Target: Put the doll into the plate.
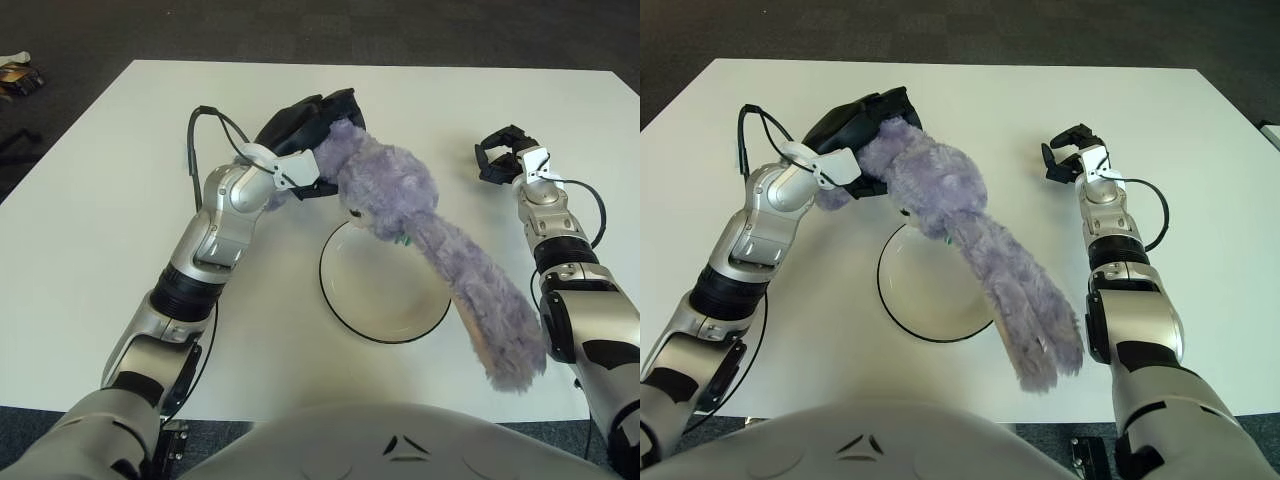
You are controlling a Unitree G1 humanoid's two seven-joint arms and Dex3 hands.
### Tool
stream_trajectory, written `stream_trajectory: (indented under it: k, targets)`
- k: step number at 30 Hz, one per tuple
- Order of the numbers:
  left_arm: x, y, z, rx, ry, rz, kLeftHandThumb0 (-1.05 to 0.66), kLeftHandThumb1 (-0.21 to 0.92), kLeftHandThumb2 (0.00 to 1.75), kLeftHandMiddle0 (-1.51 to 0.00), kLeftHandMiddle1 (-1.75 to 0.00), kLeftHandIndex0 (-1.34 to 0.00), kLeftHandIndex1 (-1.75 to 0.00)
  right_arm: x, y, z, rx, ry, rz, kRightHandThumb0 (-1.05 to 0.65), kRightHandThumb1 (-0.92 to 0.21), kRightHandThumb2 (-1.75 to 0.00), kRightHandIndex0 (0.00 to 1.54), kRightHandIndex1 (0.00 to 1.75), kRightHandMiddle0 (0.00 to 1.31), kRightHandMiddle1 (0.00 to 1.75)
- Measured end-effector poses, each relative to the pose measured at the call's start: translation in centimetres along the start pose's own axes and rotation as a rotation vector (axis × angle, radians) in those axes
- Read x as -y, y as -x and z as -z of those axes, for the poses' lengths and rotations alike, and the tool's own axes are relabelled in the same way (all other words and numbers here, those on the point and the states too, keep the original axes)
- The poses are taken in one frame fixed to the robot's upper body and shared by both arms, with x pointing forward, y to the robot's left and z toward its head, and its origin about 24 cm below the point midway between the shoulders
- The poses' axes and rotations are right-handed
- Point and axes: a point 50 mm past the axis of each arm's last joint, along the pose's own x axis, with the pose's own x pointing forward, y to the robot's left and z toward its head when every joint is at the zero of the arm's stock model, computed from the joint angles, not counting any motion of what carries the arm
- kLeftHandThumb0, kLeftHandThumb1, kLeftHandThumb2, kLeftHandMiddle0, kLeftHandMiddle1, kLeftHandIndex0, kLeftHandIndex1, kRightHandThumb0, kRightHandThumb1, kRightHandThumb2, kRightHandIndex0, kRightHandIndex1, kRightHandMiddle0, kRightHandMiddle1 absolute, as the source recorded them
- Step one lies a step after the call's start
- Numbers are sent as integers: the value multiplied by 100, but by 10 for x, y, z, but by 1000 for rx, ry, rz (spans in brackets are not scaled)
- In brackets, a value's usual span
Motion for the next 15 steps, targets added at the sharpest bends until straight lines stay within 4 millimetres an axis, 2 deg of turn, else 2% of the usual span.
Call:
stream_trajectory:
  k: [7, 15]
  targets:
    - [9, 10, 1, -13, -36, 44, -1, 24, 132, -68, -175, -59, -147, 0, -1, 0, -5, 2, -3, -1, -55, -105, 34, 175, 32, 175]
    - [15, 15, 1, 17, -101, 29, -1, 24, 132, -68, -175, -60, -147, 0, -1, 0, -7, 2, -7, -1, -55, -105, 34, 175, 32, 175]
